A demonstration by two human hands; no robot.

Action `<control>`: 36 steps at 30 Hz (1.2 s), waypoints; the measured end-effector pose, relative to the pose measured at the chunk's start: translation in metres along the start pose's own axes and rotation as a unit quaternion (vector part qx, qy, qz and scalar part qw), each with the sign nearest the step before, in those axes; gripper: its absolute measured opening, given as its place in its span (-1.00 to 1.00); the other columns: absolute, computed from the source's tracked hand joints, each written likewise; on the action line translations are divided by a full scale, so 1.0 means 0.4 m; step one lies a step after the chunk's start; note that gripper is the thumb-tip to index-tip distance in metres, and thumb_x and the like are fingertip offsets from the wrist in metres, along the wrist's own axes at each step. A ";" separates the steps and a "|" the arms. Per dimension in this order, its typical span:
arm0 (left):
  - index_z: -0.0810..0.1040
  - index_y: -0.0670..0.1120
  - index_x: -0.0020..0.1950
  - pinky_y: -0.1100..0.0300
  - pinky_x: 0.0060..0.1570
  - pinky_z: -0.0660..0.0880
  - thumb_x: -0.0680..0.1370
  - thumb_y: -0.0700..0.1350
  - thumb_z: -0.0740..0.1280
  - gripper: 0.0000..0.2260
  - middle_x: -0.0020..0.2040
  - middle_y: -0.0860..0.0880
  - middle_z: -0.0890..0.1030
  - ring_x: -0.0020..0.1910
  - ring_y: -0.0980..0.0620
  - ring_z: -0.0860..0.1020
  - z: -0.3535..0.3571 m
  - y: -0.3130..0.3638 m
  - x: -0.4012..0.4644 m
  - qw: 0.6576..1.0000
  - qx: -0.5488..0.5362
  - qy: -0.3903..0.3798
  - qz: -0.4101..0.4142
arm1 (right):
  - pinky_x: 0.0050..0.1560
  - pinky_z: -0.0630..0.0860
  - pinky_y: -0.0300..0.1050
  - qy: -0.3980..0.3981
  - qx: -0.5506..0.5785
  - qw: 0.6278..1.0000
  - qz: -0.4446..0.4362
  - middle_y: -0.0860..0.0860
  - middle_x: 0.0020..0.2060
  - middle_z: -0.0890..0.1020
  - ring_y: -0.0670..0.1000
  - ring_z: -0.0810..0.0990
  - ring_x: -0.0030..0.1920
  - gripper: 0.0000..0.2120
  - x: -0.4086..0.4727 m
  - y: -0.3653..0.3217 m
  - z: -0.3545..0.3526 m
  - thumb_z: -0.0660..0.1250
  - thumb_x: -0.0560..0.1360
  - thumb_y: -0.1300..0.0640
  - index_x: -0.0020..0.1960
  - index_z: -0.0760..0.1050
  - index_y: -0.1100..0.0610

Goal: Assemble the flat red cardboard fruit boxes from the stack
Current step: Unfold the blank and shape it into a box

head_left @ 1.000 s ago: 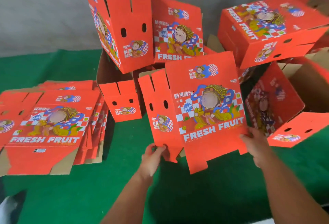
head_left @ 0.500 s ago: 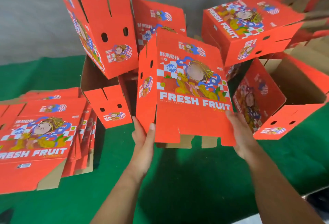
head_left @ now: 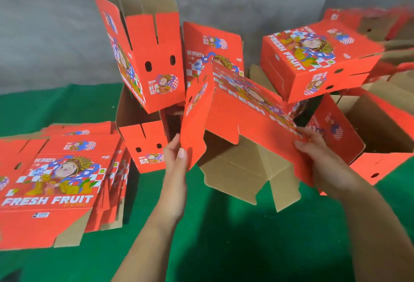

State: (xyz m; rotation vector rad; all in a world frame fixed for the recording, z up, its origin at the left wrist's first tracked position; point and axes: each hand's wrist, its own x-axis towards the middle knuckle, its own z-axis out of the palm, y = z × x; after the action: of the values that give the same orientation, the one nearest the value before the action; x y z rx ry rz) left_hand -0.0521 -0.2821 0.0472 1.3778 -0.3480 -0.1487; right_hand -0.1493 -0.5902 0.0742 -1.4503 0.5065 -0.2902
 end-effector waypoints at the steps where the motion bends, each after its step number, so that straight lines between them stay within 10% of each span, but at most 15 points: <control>1: 0.15 0.21 0.64 0.08 0.56 0.18 0.50 0.46 0.31 -0.21 0.59 0.24 0.31 0.57 0.25 0.25 0.007 0.009 0.002 0.999 0.002 -0.030 0.013 | 0.11 0.59 0.09 0.014 -0.004 1.000 0.014 0.12 0.29 0.62 0.05 0.68 0.14 -0.75 -0.005 -0.002 0.018 0.31 0.63 -0.10 0.31 0.52 -0.19; 5: 0.09 0.27 0.65 0.52 0.36 0.25 0.61 0.03 0.44 -0.27 0.54 0.36 0.33 0.53 0.35 0.27 0.055 0.057 0.013 0.984 0.098 -0.132 0.074 | 0.11 0.55 0.20 0.026 -0.029 0.986 0.163 0.18 0.28 0.58 0.22 0.59 0.23 -0.31 -0.031 0.026 0.070 0.11 0.58 -0.41 0.42 0.37 0.13; 9: 0.30 0.06 0.61 0.06 0.54 0.30 0.58 -0.42 0.22 -0.34 0.50 0.16 0.48 0.53 0.18 0.37 0.087 0.101 0.046 0.957 0.240 -0.119 0.115 | 0.38 0.47 0.29 -0.053 0.046 0.968 0.241 0.14 0.26 0.67 0.25 0.68 0.21 -0.33 -0.094 0.097 0.167 -0.06 0.59 -0.49 0.46 0.41 -0.10; 13: 0.41 0.26 0.54 -0.02 0.27 0.55 0.54 -0.16 0.23 -0.41 0.34 0.14 0.64 0.35 -0.01 0.59 0.085 0.186 0.077 0.897 0.409 -0.124 0.111 | 0.51 0.34 0.30 -0.026 0.117 0.957 0.264 0.05 0.33 0.64 0.23 0.62 0.30 -0.51 -0.128 0.147 0.265 0.04 0.69 -0.25 0.48 0.45 -0.05; 18: 0.62 0.32 0.21 -0.04 0.08 0.60 0.55 -0.08 0.38 -0.67 0.10 0.08 0.73 0.09 -0.12 0.66 0.060 0.261 0.111 0.812 0.556 -0.129 0.119 | 0.44 0.32 0.10 0.118 0.143 0.982 0.041 -0.20 0.40 0.46 0.04 0.46 0.43 -0.42 -0.099 0.044 0.250 0.27 0.49 -0.33 0.46 0.34 -0.19; 21: 0.64 0.25 0.19 0.06 0.05 0.48 0.59 -0.12 0.30 -0.70 0.16 0.08 0.71 0.17 -0.10 0.63 0.074 0.264 0.124 0.758 0.615 -0.139 0.166 | 0.52 0.22 0.17 0.021 0.085 0.995 -0.036 -0.42 0.35 0.47 -0.22 0.40 0.43 -0.38 -0.087 -0.014 0.234 0.30 0.39 -0.40 0.44 0.32 -0.43; 25: 0.59 0.18 0.10 0.07 0.02 0.37 0.55 -0.17 0.30 -0.74 0.11 0.12 0.67 0.17 -0.01 0.61 0.100 0.232 0.116 0.710 0.649 -0.160 0.220 | 0.51 0.15 -0.07 -0.053 -0.288 0.950 -0.109 -0.32 0.44 0.21 -0.28 0.13 0.49 -0.03 -0.098 -0.017 0.251 0.38 0.23 -0.44 0.55 0.07 -0.34; 27: 0.52 0.14 -0.07 0.03 0.00 0.27 0.51 -0.17 0.26 -0.81 -0.03 0.11 0.65 0.07 -0.03 0.59 0.094 0.218 0.109 0.694 0.661 -0.132 0.253 | 0.39 0.34 -0.10 -0.027 -0.343 0.926 -0.156 -0.19 0.36 0.39 -0.18 0.35 0.39 -0.12 -0.094 -0.025 0.263 0.48 0.23 -0.38 0.45 0.28 -0.14; 30: 0.64 0.18 0.01 0.02 0.03 0.13 0.53 -0.07 0.38 -0.85 0.02 0.18 0.65 0.10 -0.02 0.50 0.081 0.212 0.095 0.748 0.606 0.033 0.269 | 0.02 0.52 -0.13 0.037 -0.252 0.946 -0.199 -0.16 -0.05 0.66 -0.19 0.62 -0.05 -0.64 -0.078 -0.031 0.264 0.60 0.39 -0.11 0.08 0.55 -0.04; 36: 0.44 0.24 0.41 -0.12 0.29 0.19 0.52 0.27 0.30 -0.54 0.42 0.10 0.40 0.40 -0.08 0.32 -0.055 0.161 0.064 0.824 0.501 0.222 0.143 | -0.15 0.57 -0.22 0.119 -0.078 0.972 -0.187 -0.18 -0.14 0.74 -0.19 0.71 -0.13 -0.88 -0.037 -0.014 0.235 0.50 0.55 0.04 0.08 0.65 -0.07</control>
State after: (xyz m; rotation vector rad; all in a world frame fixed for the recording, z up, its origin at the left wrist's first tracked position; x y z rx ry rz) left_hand -0.0272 -0.2569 0.1109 2.3068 -0.2285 0.7050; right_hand -0.1150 -0.5019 0.0859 -1.6734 0.4531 -0.7448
